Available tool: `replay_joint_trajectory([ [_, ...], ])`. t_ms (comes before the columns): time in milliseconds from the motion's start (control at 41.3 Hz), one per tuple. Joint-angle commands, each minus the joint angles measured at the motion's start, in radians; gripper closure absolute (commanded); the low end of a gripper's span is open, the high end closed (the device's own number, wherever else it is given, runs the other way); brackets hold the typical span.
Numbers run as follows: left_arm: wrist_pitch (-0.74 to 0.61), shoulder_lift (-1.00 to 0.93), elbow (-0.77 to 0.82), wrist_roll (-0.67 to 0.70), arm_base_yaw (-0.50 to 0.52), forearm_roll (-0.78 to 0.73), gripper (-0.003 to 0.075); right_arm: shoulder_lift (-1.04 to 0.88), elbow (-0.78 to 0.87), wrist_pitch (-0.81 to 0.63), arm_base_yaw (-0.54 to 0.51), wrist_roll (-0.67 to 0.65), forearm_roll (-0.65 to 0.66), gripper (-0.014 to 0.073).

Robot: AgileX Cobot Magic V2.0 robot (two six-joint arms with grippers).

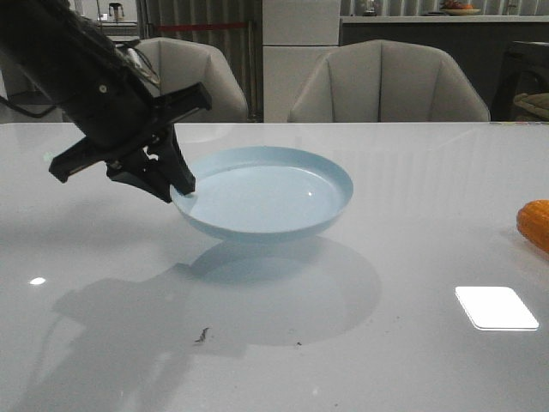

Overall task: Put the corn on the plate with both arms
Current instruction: 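Carry the plate toward the table center and set it down with the left gripper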

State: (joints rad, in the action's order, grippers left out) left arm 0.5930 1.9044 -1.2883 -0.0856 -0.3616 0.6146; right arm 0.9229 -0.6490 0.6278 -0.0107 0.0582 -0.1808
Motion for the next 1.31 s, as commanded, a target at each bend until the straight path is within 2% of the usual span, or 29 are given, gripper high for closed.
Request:
replay_joint_trajectory([
  [0, -0.010, -0.018, -0.030, 0.006, -0.017, 0.032, 0.0627, -0.005, -0.034, -0.060, -0.006, 0.004, -0.012, 0.0074],
  [194, 0.034, 0.036, -0.030, 0.006, -0.020, 0.032, 0.0622, -0.005, -0.034, -0.059, -0.006, 0.004, -0.012, 0.0074],
  [266, 0.043, 0.052, -0.030, 0.006, -0.020, 0.032, 0.0594, -0.005, -0.034, -0.059, -0.006, 0.004, -0.012, 0.0074],
  [339, 0.053, 0.059, -0.030, -0.007, -0.020, 0.030, 0.0531, -0.005, -0.034, -0.059, -0.006, 0.004, -0.012, 0.0074],
  [508, 0.068, 0.061, -0.032, -0.047, -0.020, 0.030, 0.0307, -0.005, -0.034, -0.059, -0.006, 0.004, -0.012, 0.0074],
  [556, 0.066, 0.061, -0.039, -0.047, -0.020, 0.030, 0.0281, -0.005, -0.034, -0.059, -0.006, 0.004, -0.012, 0.0074],
  [823, 0.140, 0.024, -0.146, -0.049, 0.012, -0.035, 0.0279, -0.005, -0.034, -0.059, -0.006, 0.004, -0.012, 0.0074],
  [1137, 0.093, -0.189, -0.193, -0.049, 0.072, -0.515, 0.0280, -0.005, -0.034, -0.059, -0.006, 0.004, -0.012, 0.0074],
  [1282, 0.045, -0.308, -0.169, -0.049, 0.121, -0.543, 0.0280, -0.005, -0.034, -0.059, -0.006, 0.004, -0.012, 0.0074],
])
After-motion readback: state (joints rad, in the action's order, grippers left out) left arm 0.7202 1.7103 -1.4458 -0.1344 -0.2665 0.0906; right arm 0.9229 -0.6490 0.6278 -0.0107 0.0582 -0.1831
